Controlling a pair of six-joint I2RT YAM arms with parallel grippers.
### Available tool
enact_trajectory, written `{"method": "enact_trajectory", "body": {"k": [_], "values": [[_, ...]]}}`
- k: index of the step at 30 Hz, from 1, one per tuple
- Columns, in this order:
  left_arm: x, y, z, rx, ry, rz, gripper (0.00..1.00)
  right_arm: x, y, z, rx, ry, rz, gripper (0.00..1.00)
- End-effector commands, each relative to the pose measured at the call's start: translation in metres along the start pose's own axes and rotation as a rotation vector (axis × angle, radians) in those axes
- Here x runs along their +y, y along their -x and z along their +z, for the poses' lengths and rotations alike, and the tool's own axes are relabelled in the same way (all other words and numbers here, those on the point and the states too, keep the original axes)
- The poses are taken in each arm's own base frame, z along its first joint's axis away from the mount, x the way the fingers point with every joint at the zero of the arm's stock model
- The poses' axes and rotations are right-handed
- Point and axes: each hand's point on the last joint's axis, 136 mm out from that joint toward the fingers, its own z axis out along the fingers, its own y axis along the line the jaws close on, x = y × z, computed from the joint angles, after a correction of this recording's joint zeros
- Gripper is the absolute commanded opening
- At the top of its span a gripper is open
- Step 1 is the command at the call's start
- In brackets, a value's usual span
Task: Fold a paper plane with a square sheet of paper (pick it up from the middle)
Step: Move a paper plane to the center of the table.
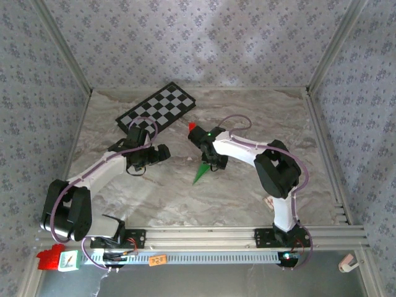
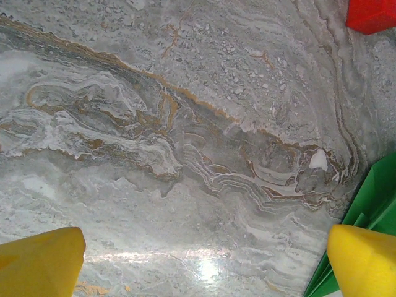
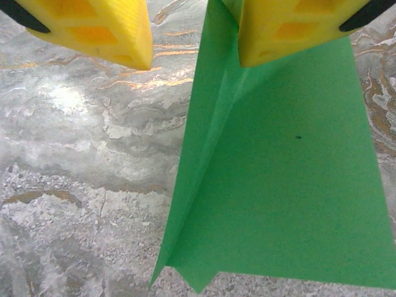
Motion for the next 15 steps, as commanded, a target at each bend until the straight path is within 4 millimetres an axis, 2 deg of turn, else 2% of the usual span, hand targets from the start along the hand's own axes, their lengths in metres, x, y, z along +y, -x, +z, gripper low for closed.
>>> {"method": "enact_trajectory", "body": {"k": [1,8,15], "values": [[-0.0084,0.0089,-0.0021,-0.011,-0.029,0.000,1.00,-0.0002,0.0017,-0.0007,0.006,0.018,0.041,0.41],[-0.0089,0.0081,-0.0022,-0.004,-0.028,-0.004,1.00,0.0031,0.0050,0.0003,0.000,0.039,0.051,0.35],[-0.0093,0.0092,-0.0029,-0.005,-0.030,-0.012,1.00,-0.0026,0.0113,-0.0061,-0.030,0.044,0.063,0.22]]}}
